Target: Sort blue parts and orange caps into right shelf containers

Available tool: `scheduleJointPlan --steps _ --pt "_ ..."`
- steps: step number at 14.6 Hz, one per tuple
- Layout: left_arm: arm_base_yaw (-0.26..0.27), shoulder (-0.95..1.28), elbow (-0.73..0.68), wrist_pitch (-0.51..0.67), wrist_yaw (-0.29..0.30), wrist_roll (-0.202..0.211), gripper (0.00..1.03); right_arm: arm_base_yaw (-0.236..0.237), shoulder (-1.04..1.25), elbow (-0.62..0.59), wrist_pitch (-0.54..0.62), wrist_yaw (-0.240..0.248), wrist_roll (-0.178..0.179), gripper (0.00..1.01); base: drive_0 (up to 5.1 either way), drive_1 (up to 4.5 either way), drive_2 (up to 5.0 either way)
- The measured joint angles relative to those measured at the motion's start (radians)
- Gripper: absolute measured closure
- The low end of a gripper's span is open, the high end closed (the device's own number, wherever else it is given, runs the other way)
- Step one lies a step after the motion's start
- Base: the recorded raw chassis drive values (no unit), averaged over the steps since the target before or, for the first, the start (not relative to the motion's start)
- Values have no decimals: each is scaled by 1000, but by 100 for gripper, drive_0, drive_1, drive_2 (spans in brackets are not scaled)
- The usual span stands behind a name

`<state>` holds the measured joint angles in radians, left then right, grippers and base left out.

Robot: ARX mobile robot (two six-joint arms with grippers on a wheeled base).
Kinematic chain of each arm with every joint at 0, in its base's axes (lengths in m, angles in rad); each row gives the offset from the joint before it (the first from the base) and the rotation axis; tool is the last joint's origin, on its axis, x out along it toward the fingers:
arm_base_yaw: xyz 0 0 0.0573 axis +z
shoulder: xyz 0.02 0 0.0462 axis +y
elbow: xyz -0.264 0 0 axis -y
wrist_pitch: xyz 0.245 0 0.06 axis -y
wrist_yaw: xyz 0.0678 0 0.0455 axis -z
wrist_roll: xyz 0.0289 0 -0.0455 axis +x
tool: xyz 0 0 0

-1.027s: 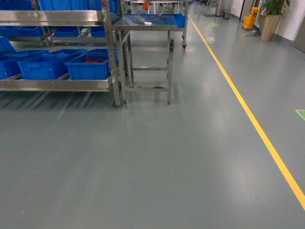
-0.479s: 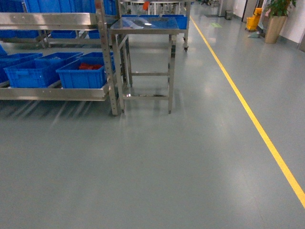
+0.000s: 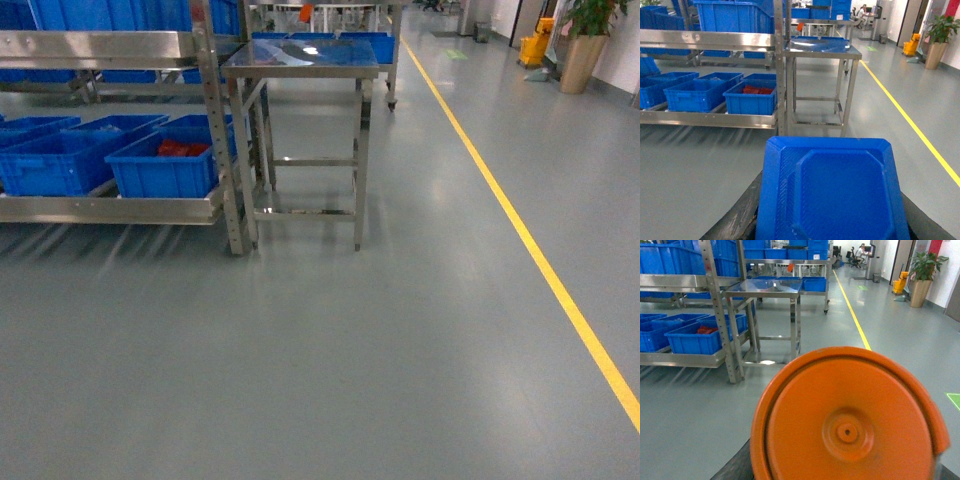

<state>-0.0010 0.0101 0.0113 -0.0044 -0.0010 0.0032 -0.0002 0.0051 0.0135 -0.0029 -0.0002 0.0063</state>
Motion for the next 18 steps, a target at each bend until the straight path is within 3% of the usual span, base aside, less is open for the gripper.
scheduleJointPlan --steps 18 --pt "0 0 0 -3 0 0 61 0 0 0 -5 0 0 57 4 437 -428"
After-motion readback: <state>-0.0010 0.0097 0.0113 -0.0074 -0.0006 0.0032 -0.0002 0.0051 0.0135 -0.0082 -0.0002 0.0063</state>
